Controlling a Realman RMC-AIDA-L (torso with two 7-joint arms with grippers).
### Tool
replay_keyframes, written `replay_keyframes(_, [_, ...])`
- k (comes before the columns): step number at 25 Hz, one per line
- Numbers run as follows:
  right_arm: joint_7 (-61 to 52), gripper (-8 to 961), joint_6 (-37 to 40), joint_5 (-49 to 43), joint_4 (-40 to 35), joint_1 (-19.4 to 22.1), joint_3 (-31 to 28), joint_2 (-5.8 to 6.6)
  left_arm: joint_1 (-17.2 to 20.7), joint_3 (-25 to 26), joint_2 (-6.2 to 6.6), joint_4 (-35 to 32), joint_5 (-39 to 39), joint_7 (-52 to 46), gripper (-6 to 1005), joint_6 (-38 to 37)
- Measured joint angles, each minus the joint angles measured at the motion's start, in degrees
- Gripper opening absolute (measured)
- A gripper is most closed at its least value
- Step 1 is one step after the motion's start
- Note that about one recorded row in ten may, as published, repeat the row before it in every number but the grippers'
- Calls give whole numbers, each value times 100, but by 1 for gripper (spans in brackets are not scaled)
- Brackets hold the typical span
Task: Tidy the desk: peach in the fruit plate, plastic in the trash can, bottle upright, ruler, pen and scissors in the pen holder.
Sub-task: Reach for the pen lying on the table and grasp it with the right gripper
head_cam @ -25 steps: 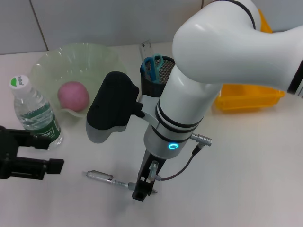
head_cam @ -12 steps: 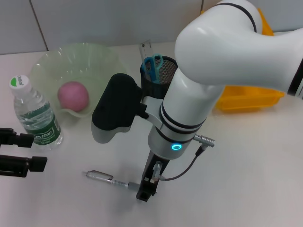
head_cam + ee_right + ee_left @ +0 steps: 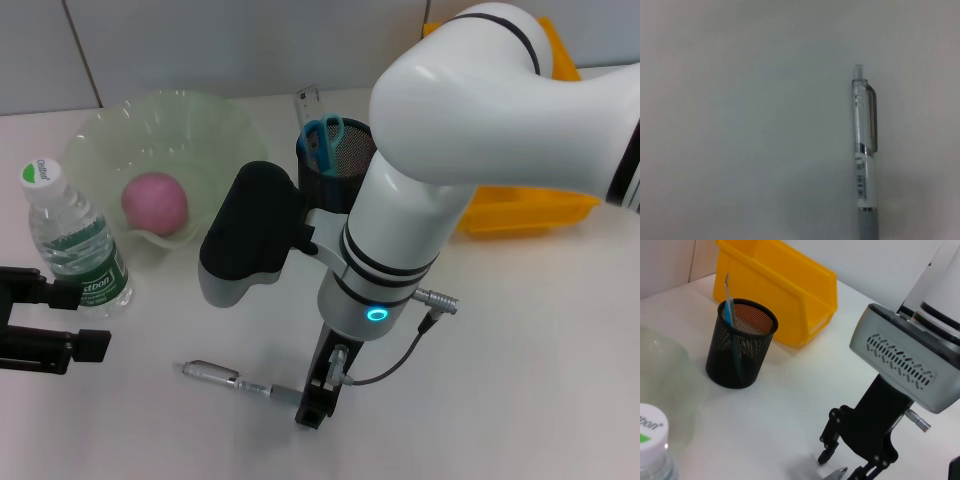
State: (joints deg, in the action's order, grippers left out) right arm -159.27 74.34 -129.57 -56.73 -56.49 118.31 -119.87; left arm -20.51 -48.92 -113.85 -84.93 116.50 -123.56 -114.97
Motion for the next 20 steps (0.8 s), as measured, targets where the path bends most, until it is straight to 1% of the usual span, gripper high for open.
replay_keyframes(5, [-5, 494, 0, 2, 9, 2, -1, 0, -32, 1, -23, -4, 6, 6, 786, 0])
replay_keyframes(16, [-6, 441, 5, 2, -3, 38, 19, 0, -51, -21, -38, -14, -5, -11, 785, -2])
replay_keyframes(20, [-8, 318, 28, 2, -11, 41, 40, 0, -49, -21, -45, -15, -8, -13, 785, -6])
